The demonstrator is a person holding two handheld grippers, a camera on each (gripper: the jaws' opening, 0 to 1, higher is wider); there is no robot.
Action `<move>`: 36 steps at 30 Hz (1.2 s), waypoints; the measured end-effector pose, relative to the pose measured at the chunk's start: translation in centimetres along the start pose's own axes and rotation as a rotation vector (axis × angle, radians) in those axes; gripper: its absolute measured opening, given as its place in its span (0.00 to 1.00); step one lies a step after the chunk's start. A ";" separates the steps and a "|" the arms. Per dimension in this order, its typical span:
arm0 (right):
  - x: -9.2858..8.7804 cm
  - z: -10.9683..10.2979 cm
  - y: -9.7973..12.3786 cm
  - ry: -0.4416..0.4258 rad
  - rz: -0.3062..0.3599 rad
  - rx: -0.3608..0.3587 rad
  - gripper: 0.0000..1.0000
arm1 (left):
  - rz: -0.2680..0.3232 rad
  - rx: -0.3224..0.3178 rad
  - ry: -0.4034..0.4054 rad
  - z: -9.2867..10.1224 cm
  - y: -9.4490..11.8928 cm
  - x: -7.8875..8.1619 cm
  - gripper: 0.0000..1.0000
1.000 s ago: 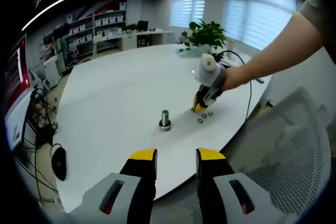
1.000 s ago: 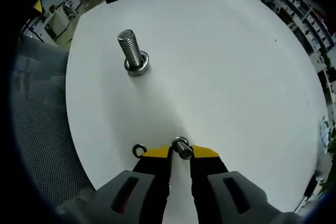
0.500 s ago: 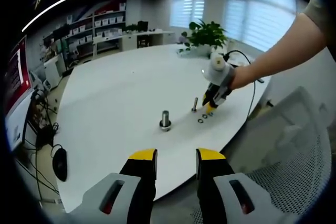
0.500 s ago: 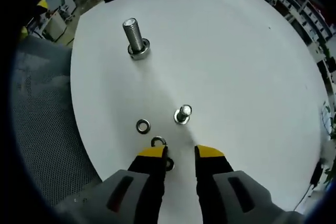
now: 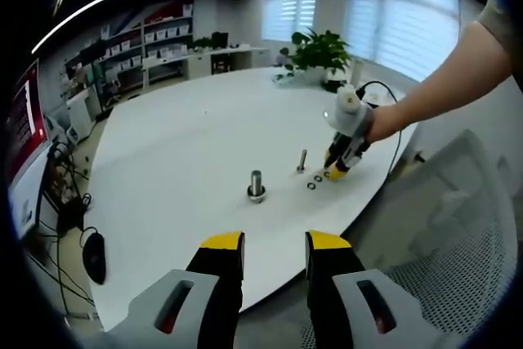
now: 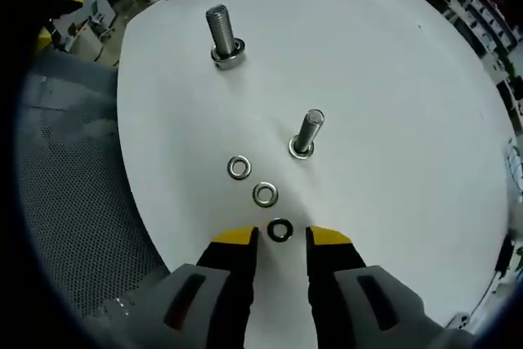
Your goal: Place the washer onto the threaded stud by aligning its center hole with the stud, sliding it down to the base, and recovering from edge contact or off-axis alignment until the washer reaches the visible bottom stop.
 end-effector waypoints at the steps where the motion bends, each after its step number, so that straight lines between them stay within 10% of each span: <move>1: 0.0 -0.1 -0.1 -0.007 0.002 0.000 0.26 | -0.001 0.001 -0.001 0.0 0.0 0.0 0.28; 36: 1.1 0.1 -0.3 0.004 -0.168 -0.018 0.15 | 0.002 -0.011 -0.017 0.1 -0.1 0.1 0.27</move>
Point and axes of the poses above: the point that each gripper's makers call its tool centre point, and the gripper's own axes: y roughly backward along the fingers, z roughly to its right, x roughly out of its top, the point moved 6 cm from there along y, roughly backward along the fingers, and after that the axes turned 1 degree about z, right-handed, at the moved point
